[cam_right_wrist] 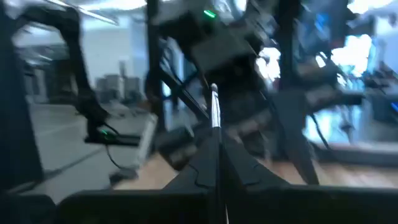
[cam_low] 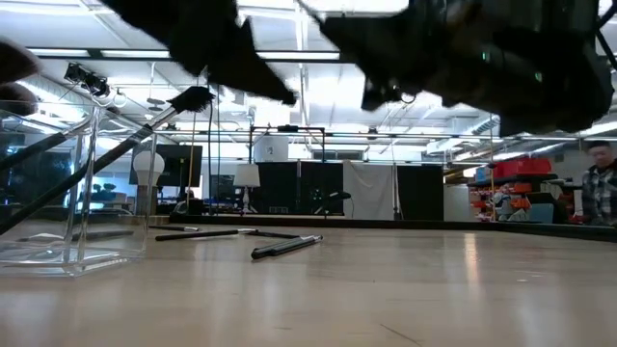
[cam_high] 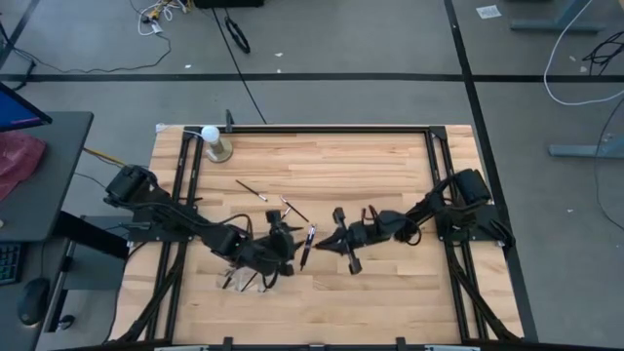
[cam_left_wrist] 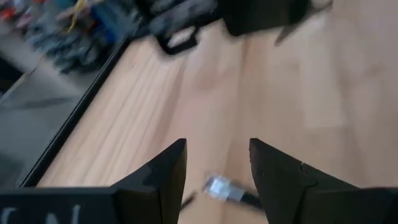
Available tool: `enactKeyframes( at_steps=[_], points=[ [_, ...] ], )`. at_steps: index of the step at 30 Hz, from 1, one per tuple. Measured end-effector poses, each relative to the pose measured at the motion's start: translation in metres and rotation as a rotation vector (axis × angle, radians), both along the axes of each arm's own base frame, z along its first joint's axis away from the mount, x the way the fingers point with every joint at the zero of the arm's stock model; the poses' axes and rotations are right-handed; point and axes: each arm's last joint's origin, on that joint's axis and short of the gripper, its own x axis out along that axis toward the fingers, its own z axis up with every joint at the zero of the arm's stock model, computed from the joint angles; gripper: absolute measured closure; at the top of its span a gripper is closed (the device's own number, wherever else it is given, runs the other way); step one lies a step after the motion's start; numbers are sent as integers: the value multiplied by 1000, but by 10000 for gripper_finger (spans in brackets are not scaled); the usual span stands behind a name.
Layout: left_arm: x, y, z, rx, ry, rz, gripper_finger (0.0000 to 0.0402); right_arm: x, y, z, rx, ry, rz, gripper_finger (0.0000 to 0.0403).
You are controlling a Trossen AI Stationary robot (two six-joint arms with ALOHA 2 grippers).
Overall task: Put items in baskets/containers
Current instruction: Put the black eyeshadow brush into the transparent organizer
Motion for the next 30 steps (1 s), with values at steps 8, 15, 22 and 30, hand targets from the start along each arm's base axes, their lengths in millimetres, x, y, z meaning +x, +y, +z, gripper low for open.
enactKeyframes(
  at_steps=[8,15,22,30],
  points=[
    [6,-19,20,76,-129,-243,225,3,14,8,-23,-47,102,398],
    [3,-27,24,114,-154,-278,225,3,16,8,-36,-54,103,397],
    [4,-28,29,132,-191,-288,225,3,16,8,-41,-56,98,397],
    [4,-28,29,135,-190,-289,225,5,10,8,-44,-51,33,397]
  ],
)
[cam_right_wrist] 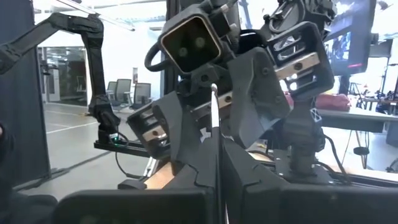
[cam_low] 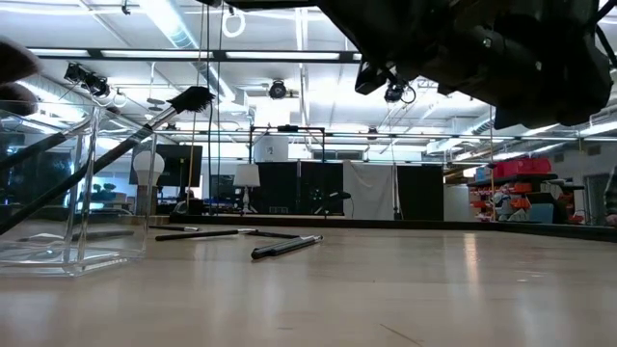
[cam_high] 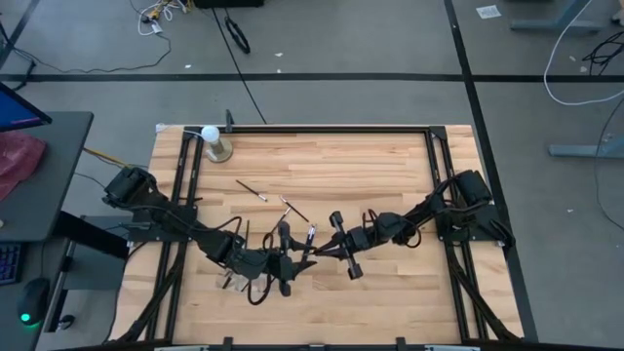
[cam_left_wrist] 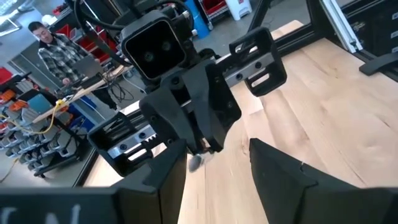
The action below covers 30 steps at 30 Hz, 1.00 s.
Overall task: Put items in baskets/containers
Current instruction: Put the black eyeshadow brush into the transparent organizer
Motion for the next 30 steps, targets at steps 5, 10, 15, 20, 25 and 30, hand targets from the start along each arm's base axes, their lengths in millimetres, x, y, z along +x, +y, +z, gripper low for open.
enactKeyframes(
  at_steps=[5,10,15,20,25,30],
  points=[
    [-1,-1,0,-3,-1,1,225,0,-1,0,2,7,-2,397],
    [-1,-1,0,-4,1,3,253,-1,-1,-2,3,16,-2,397],
    [-1,-1,0,-3,3,4,316,-3,-2,-5,23,40,4,397],
    [-1,-1,-1,-15,6,0,374,-4,-2,-6,24,46,5,397],
    [-1,-1,-2,-19,23,-12,387,-4,-2,-8,28,71,7,389],
    [-4,2,-4,10,66,7,381,-5,-6,-10,141,180,-83,346]
  ],
)
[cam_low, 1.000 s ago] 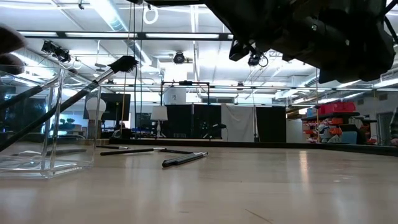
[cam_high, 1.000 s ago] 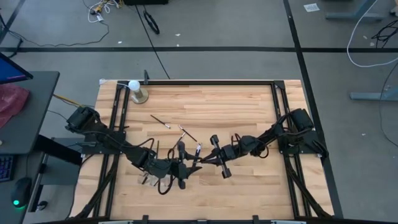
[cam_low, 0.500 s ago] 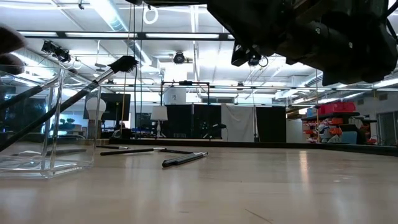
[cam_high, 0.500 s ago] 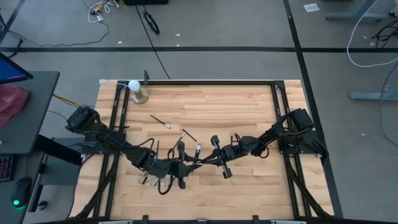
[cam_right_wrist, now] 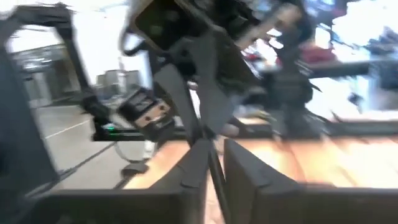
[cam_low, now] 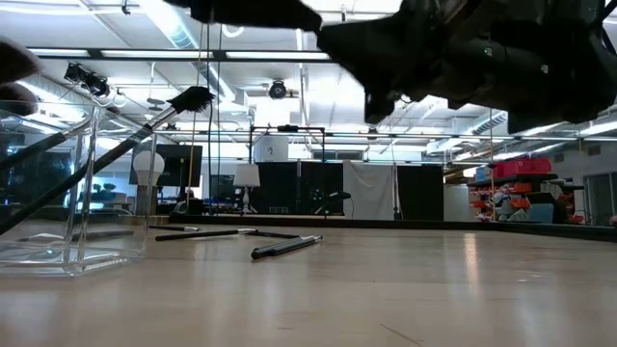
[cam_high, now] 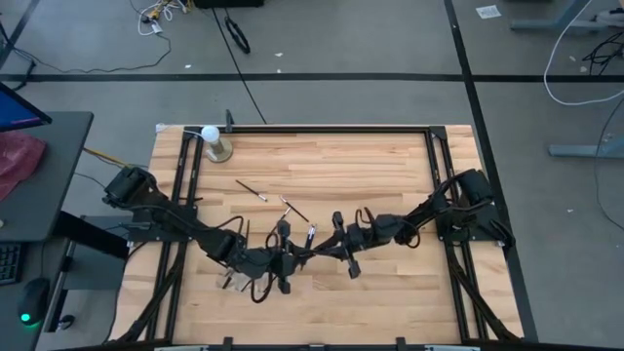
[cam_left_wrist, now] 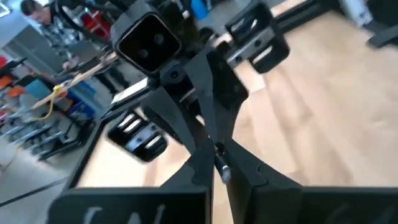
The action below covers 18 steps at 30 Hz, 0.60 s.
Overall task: Put items in baskets/containers
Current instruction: Put the black eyeshadow brush into the transparent organizer
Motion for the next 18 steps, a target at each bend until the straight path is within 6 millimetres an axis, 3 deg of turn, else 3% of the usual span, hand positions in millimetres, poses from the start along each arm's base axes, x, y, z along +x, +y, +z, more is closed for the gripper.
enactKeyframes(
  at_steps=[4,9,18],
  points=[
    [-12,2,21,-4,32,-10,386,-13,-6,3,-12,31,-91,293],
    [-29,3,52,-99,192,-122,384,-33,-16,11,-11,21,-209,245],
    [-59,-2,111,-404,627,-146,384,-42,-18,4,20,84,-219,238]
  ],
)
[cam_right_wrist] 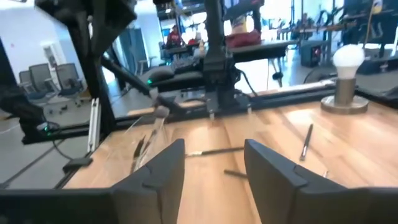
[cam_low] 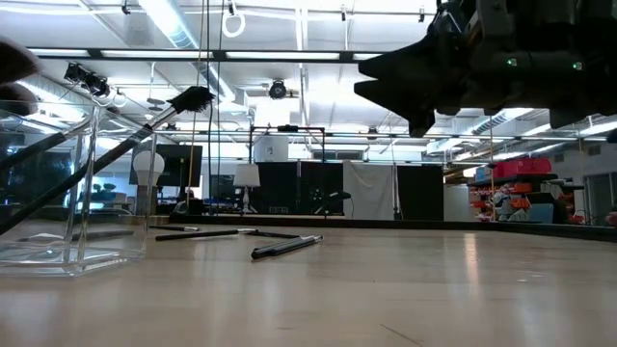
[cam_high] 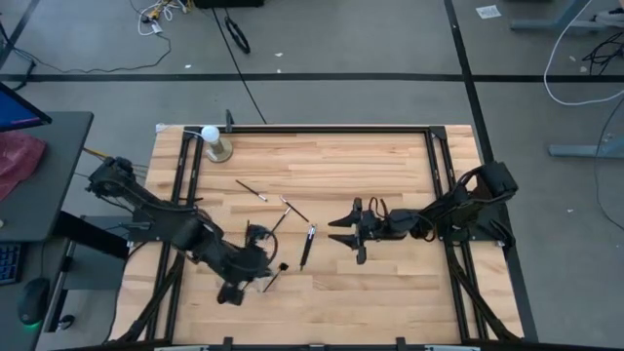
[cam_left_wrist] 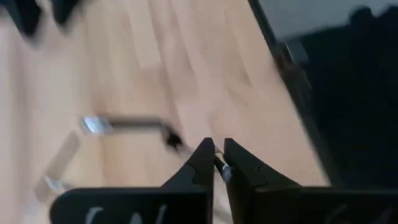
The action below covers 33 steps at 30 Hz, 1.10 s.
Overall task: Put items in baskets/containers
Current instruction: Put the black eyeshadow brush into the transparent organizer
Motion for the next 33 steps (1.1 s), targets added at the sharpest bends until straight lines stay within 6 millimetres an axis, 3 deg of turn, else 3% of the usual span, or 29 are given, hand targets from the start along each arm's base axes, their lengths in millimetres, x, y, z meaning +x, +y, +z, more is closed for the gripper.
enactKeyframes(
  at_steps=[5,12,24,33],
  points=[
    [-18,-1,5,-89,200,94,382,0,0,-1,-2,7,0,249],
    [-25,-2,-28,-92,332,183,381,0,0,0,-4,5,4,260],
    [-22,-1,-74,-156,395,151,379,0,0,0,-4,2,4,262],
    [-15,10,-89,-175,389,169,379,0,0,0,-5,2,4,262]
  ],
)
